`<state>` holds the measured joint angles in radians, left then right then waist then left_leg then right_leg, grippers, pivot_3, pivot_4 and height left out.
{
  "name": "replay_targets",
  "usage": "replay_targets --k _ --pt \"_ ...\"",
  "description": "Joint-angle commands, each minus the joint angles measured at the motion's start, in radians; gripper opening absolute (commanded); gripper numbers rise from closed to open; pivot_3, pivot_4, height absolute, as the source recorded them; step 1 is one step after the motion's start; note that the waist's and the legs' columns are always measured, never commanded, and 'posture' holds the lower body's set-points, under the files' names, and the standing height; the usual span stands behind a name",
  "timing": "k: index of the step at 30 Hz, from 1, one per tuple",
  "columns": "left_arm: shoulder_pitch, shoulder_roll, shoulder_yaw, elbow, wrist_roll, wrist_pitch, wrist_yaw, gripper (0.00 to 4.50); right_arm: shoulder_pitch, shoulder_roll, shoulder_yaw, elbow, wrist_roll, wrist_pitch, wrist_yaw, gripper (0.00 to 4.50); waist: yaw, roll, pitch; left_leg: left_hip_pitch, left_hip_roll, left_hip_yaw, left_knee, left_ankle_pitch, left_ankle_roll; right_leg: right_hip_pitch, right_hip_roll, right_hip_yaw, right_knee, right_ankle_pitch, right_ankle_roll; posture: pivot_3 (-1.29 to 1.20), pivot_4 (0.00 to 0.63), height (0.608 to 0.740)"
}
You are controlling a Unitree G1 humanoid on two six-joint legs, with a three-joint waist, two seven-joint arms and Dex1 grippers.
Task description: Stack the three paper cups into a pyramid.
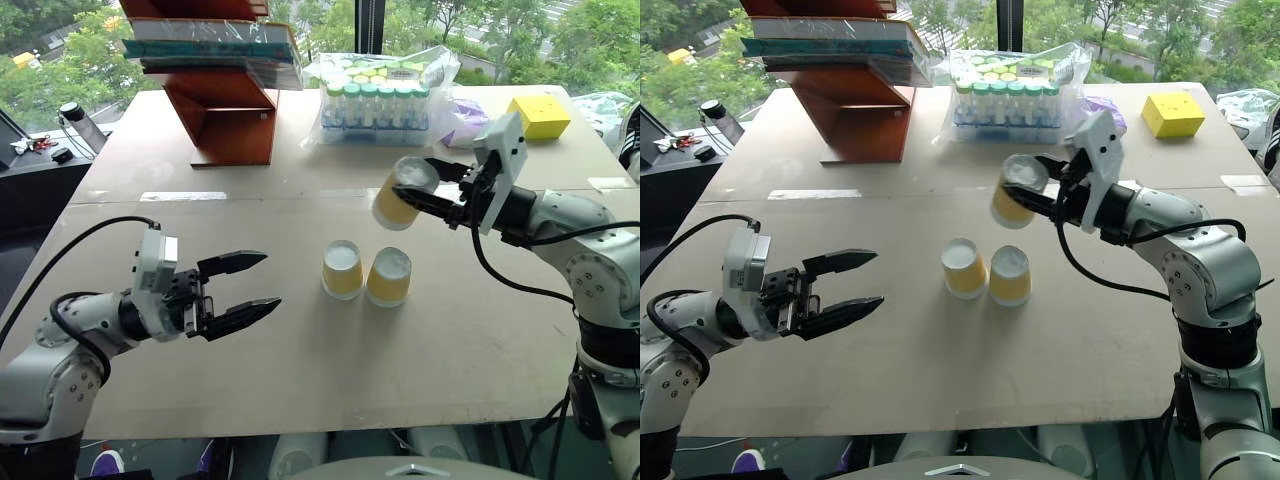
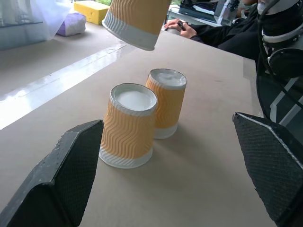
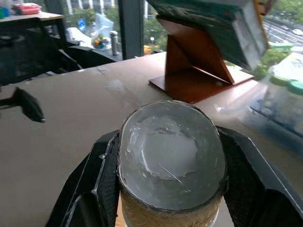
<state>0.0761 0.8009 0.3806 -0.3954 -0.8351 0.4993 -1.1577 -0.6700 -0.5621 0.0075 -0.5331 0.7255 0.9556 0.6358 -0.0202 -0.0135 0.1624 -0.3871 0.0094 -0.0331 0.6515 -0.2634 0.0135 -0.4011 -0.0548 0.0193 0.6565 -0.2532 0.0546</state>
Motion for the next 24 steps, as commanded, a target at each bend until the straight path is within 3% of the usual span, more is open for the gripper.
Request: replay_targets --k 1,6,21,22,24 --pt "-0.012 0.014 0.002 -0.034 -0.021 0.01 0.005 4.5 -0.055 -0.022 0.017 -0.039 0.065 0.091 0.004 2.1 0.004 0.0 0.0 0.0 0.0 0.0 0.0 0.0 0.0 0.0 0.0 0.0 0.0 0.0 0.0 0.0 0.15 0.74" --pt "-0.019 0.01 -0.002 -0.07 -0.032 0.036 0.037 4.5 -0.116 -0.028 0.073 -0.026 0.08 0.148 0.01 2.1 0.004 0.0 0.0 -0.001 -0.001 0.0 0.001 0.0 0.0 -0.001 -0.001 0.0 0.0 0.0 0.0 0.0 0.15 0.74" --pt "0.011 0.005 0.017 -0.104 -0.048 0.049 0.071 4.5 -0.099 -0.054 0.15 0.03 0.008 0.109 0.055 2.1 0.003 0.0 0.0 -0.009 -0.001 0.0 0.002 0.0 0.0 -0.008 0.0 0.0 0.001 0.0 0.0 0.0 0.15 0.74" --pt "0.011 0.005 0.018 -0.101 -0.048 0.047 0.069 4.5 -0.099 -0.058 0.153 0.031 0.007 0.11 0.061 3.12 0.003 0.0 0.0 -0.009 -0.001 0.0 0.002 0.0 0.0 -0.008 0.0 0.0 0.001 0.0 0.0 0.0 0.15 0.74" --pt "0.013 0.004 0.021 -0.098 -0.047 0.044 0.066 4.5 -0.097 -0.065 0.154 0.03 0.004 0.11 0.071 3.91 0.003 0.0 0.0 -0.009 -0.001 0.0 0.002 0.0 0.0 -0.008 0.0 0.0 0.001 0.0 0.0 0.0 0.15 0.74"
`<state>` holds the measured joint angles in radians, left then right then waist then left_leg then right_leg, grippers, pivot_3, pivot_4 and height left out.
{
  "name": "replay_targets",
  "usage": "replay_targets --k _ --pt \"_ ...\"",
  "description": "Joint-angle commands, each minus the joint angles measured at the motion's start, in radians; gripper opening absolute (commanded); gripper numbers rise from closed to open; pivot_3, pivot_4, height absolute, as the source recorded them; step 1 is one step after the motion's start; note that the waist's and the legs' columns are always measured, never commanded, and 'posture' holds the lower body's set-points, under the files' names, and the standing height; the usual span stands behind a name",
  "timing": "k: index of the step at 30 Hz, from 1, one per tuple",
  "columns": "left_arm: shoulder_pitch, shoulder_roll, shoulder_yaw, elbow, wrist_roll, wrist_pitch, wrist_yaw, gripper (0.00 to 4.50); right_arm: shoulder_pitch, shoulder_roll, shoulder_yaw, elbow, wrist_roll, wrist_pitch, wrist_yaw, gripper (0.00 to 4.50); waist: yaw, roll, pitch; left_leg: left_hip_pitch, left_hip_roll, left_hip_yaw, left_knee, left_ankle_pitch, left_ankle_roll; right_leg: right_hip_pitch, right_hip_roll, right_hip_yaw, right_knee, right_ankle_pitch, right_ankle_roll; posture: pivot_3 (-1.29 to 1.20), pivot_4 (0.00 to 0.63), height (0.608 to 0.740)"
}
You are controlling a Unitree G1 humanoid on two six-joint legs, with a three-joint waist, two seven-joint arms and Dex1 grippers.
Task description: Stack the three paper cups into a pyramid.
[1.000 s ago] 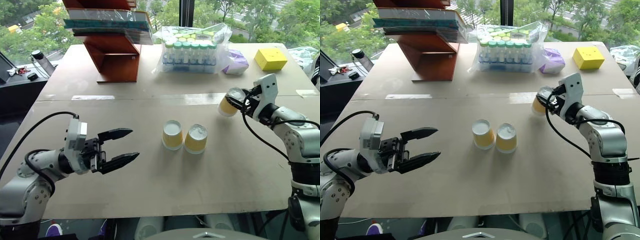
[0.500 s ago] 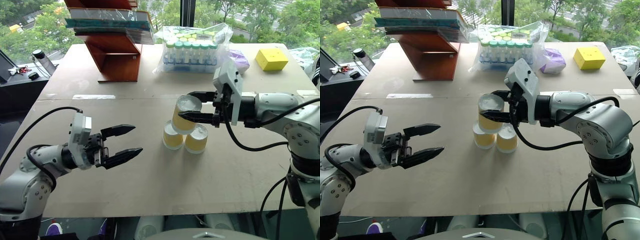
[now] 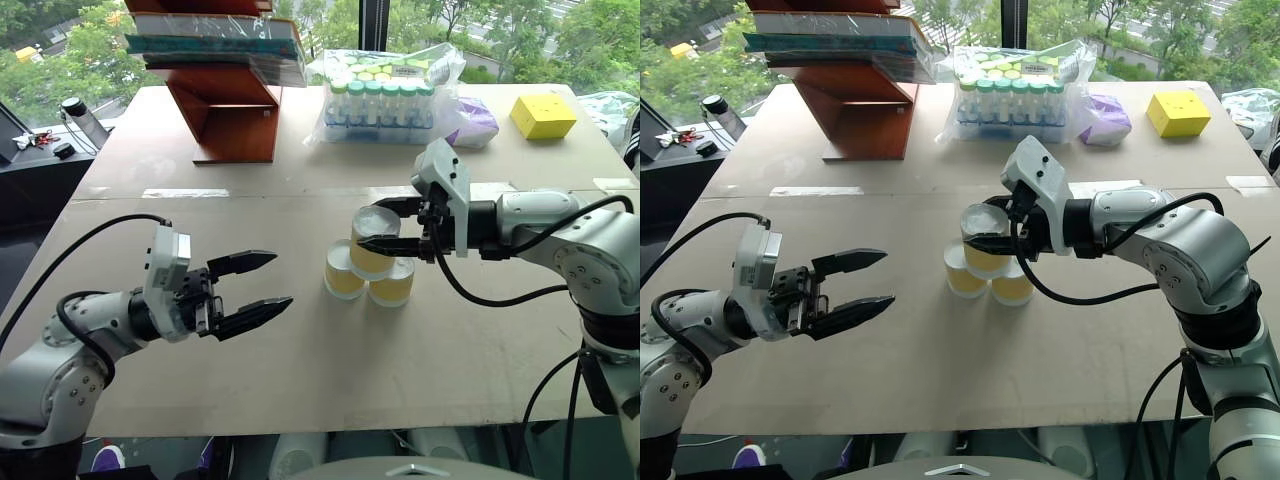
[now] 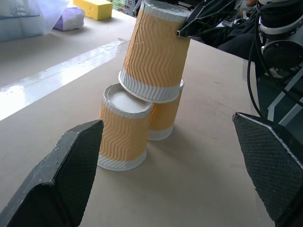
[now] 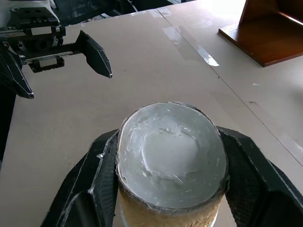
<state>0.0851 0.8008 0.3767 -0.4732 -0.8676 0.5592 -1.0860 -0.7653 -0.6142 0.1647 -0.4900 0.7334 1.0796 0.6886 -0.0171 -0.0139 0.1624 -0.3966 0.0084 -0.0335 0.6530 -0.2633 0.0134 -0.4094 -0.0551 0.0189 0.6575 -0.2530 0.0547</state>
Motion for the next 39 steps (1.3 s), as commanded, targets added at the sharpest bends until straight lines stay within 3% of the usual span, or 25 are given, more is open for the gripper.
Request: replay_targets --k 1,2,9,15,21,25,31,39 --pt "0.007 0.002 0.031 -0.018 -0.017 -0.019 -0.007 4.5 -0.001 -0.017 -0.007 -0.016 -0.004 -0.014 0.021 4.16 0.0 0.0 0.0 0.0 0.0 0.0 0.0 0.0 0.0 0.0 0.0 0.0 0.0 0.0 0.0 0.0 0.15 0.74" --pt "0.011 0.001 0.038 -0.016 -0.021 -0.019 -0.01 4.5 0.0 -0.02 -0.014 -0.019 -0.004 -0.014 0.021 4.36 0.0 0.0 0.0 0.0 0.0 0.0 0.0 0.0 0.0 0.0 0.0 0.0 0.0 0.0 0.0 0.0 0.15 0.74" --pt "0.026 0.0 0.069 -0.023 -0.029 -0.025 -0.008 4.5 0.041 -0.092 -0.125 -0.059 0.018 -0.057 0.054 4.36 0.005 0.0 0.0 -0.001 0.0 0.0 0.0 0.0 0.0 0.0 0.0 0.0 -0.001 0.0 0.0 0.0 0.15 0.74" --pt "-0.015 0.004 0.102 -0.031 -0.096 0.0 0.019 4.5 0.202 -0.158 -0.368 -0.092 0.126 -0.139 0.132 4.36 0.006 -0.001 0.0 -0.001 0.0 0.0 0.0 0.0 0.0 0.0 0.0 -0.001 -0.001 0.0 0.0 0.0 0.15 0.74" --pt "-0.035 -0.006 0.099 -0.027 -0.138 0.005 0.021 4.5 0.462 -0.23 -0.601 -0.148 0.181 -0.205 0.208 4.36 0.006 -0.001 0.0 -0.001 0.0 0.0 0.0 0.0 0.0 0.0 0.0 -0.001 0.0 0.0 0.0 0.0 0.15 0.74" --pt "0.028 -0.017 0.053 0.051 -0.013 -0.062 -0.016 4.5 0.785 -0.201 -0.723 -0.206 0.079 -0.364 0.303 4.36 0.007 -0.001 -0.001 0.0 -0.001 0.0 0.0 0.0 0.0 0.002 0.001 0.0 -0.001 0.0 0.0 0.0 0.15 0.74" --pt "0.134 -0.077 0.047 0.195 0.14 -0.202 -0.027 4.5 1.16 -0.103 -0.852 -0.075 -0.093 -0.692 0.486 4.36 0.005 -0.002 -0.001 0.003 -0.002 0.002 0.001 0.0 0.0 0.003 0.001 0.001 -0.001 0.0 0.0 0.0 0.15 0.74" --pt "0.186 -0.132 0.005 0.266 0.246 -0.255 0.028 4.5 1.327 -0.03 -0.86 0.07 -0.195 -0.907 0.498 4.36 0.005 -0.003 -0.001 0.016 0.001 0.003 0.0 0.0 0.0 0.016 0.001 0.003 -0.002 -0.003 -0.003 0.0 0.15 0.74"
